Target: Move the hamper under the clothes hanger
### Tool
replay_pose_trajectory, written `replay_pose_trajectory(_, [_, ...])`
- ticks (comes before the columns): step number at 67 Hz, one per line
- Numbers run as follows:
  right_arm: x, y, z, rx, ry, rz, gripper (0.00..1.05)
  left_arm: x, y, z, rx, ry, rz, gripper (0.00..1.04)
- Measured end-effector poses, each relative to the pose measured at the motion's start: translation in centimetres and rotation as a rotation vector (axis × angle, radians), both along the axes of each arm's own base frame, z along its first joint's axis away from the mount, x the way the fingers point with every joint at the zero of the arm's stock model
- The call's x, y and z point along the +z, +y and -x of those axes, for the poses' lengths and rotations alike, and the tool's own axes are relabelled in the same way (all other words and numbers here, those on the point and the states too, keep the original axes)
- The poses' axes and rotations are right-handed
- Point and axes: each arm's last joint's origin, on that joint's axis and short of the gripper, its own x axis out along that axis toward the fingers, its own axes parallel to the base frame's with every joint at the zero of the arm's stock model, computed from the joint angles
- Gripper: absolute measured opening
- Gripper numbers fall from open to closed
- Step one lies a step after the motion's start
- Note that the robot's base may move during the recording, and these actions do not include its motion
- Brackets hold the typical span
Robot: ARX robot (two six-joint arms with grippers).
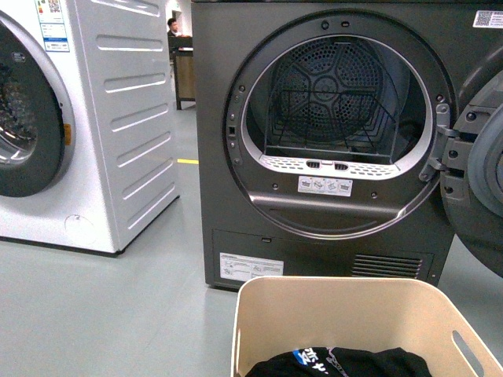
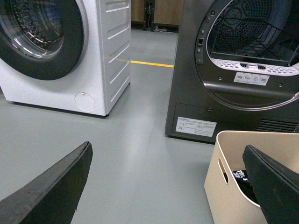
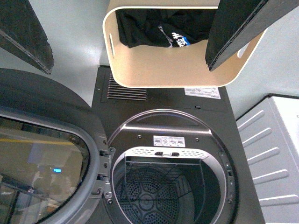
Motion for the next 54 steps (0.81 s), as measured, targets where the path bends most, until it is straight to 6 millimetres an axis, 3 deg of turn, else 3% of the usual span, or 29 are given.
replay_pose_trajectory(11, [0.0, 0.0, 0.0, -0.006, 0.0, 0.0, 0.97, 0.0, 0.0, 0.0, -0.005, 0.001, 0.001, 0.98])
replay_pose_trajectory(13, [0.0, 0.0, 0.0, 0.0, 0.003, -0.002, 0.97, 0.0, 0.0, -0.1, -0.009, 0.042, 0.024, 0.98])
replay_pose_trajectory(17, [0.2, -0.1, -0.3, 0.153, 0.2, -0.064, 0.97, 0.1, 0.4, -0.9, -0.004, 0.338, 0.142, 0.98])
replay_pose_trajectory(21, [1.2, -0.2, -1.6, 0.247, 0.283, -0.103, 0.97, 0.7, 1.0, -2.5, 0.021, 0.422, 0.201, 0.98])
replay_pose_trajectory(30, [5.2, 0.1, -7.6, 0.338, 0.333, -0.108, 0.97, 3.6, 2.7, -9.5, 0.055, 0.444, 0.234, 0.98])
replay_pose_trajectory(34, [5.7, 0.6, -11.0, 0.356, 0.388, -0.097, 0.97, 3.8, 3.0, -13.0, 0.048, 0.484, 0.232, 0.98])
replay_pose_trajectory(45, [3.6, 2.7, -19.0, 0.381, 0.579, -0.072, 0.97, 1.2, 2.2, -20.6, 0.049, 0.649, 0.157, 0.98])
replay_pose_trajectory(54, [0.9, 4.0, -24.3, 0.308, 0.662, -0.024, 0.97, -1.2, 0.8, -25.0, 0.071, 0.73, 0.056, 0.98])
